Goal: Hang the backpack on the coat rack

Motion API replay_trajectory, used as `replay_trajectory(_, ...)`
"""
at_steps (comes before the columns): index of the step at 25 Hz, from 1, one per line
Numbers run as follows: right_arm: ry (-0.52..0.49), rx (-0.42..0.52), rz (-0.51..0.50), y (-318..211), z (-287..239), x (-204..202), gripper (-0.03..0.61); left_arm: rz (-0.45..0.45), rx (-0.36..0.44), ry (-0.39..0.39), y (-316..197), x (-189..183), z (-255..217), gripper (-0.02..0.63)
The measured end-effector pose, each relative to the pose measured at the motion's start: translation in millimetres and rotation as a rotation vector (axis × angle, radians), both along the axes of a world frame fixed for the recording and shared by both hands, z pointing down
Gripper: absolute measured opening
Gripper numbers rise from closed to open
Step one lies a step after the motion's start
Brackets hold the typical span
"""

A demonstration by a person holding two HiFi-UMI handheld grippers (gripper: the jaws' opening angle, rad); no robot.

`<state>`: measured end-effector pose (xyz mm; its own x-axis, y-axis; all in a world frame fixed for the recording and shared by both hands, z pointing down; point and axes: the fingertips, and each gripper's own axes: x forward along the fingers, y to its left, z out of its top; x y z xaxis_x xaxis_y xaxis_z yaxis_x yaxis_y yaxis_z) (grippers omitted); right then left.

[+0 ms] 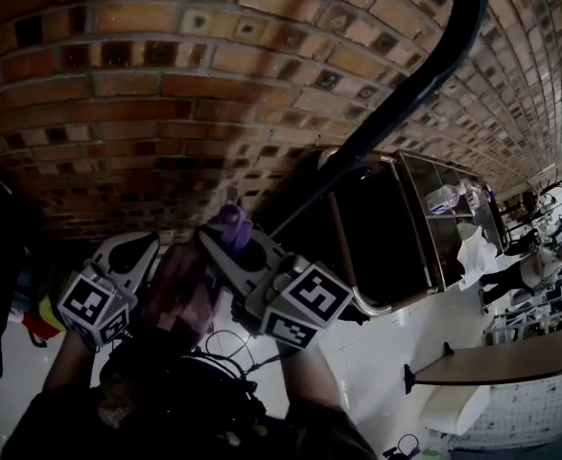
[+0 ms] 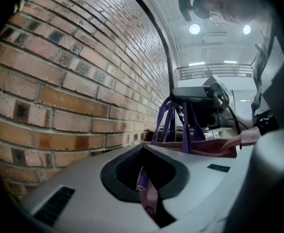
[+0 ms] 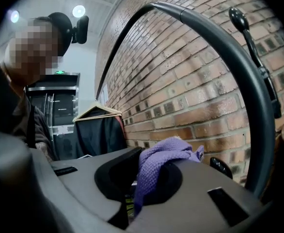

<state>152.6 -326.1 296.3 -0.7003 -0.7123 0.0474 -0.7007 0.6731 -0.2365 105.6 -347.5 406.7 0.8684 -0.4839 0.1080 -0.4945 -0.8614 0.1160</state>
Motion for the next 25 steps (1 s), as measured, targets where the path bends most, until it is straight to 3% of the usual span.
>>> replay_trajectory(11, -0.009, 0.097, 0.107, -1, -37, 47, 0.015, 0.028, -0.012, -0.008, -30, 17, 1, 0.031)
replay_trajectory(16, 0.021, 0.064, 0.141, 7, -16, 54, 0.015, 0.05, -0.006, -0.009, -31, 29, -3, 0.031)
replay_trajectory(25, -0.089, -0.011, 0.223, 10, 34, 67, 0.016, 0.059, -0.013, -0.042, -24, 33, 5, 0.031)
